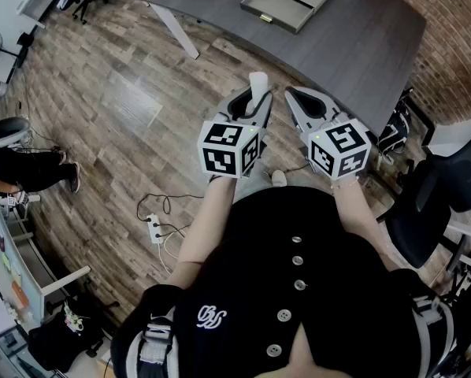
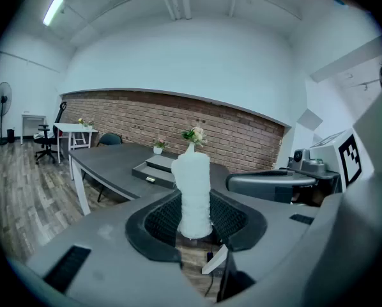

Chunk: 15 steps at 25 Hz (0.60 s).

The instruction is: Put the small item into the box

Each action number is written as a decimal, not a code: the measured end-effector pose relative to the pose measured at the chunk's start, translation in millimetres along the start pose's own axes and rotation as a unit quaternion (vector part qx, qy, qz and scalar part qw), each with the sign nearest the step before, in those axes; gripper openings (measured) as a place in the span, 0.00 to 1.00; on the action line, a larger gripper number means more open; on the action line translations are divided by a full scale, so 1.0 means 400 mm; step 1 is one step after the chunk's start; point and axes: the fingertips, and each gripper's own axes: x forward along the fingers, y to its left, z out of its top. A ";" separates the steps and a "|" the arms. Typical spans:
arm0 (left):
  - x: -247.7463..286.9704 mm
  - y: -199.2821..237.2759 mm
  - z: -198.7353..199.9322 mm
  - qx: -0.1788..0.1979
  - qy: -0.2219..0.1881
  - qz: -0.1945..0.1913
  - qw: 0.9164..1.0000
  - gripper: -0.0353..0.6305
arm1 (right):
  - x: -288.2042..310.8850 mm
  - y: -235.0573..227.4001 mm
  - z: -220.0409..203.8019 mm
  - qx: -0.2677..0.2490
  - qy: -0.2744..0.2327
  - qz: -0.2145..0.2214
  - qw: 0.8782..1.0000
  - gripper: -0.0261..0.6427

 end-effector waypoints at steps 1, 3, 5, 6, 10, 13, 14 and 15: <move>0.005 -0.003 -0.001 0.000 0.001 -0.002 1.000 0.25 | -0.001 -0.007 -0.001 0.000 0.001 -0.002 1.000 0.04; 0.012 -0.007 -0.004 -0.001 0.003 -0.004 1.000 0.25 | -0.001 -0.020 -0.003 0.001 0.002 -0.005 1.000 0.04; 0.016 -0.007 -0.005 -0.001 0.005 -0.005 1.000 0.25 | -0.002 -0.026 -0.004 0.003 0.002 -0.007 1.000 0.04; 0.017 -0.007 -0.006 -0.001 0.006 -0.005 1.000 0.25 | -0.003 -0.027 -0.005 0.005 0.002 -0.007 1.000 0.04; 0.023 -0.009 -0.008 -0.003 0.008 -0.006 1.000 0.25 | -0.006 -0.027 -0.006 0.008 0.002 -0.005 1.000 0.04; 0.033 -0.009 -0.007 0.000 0.010 -0.009 1.000 0.25 | -0.005 -0.040 0.006 0.014 -0.011 -0.009 1.000 0.04; 0.037 -0.009 -0.005 0.003 0.010 -0.012 1.000 0.25 | -0.005 -0.048 0.012 0.015 -0.018 -0.010 1.000 0.04; 0.041 -0.007 -0.002 0.007 0.011 -0.013 1.000 0.25 | -0.005 -0.056 0.019 0.015 -0.023 -0.009 1.000 0.04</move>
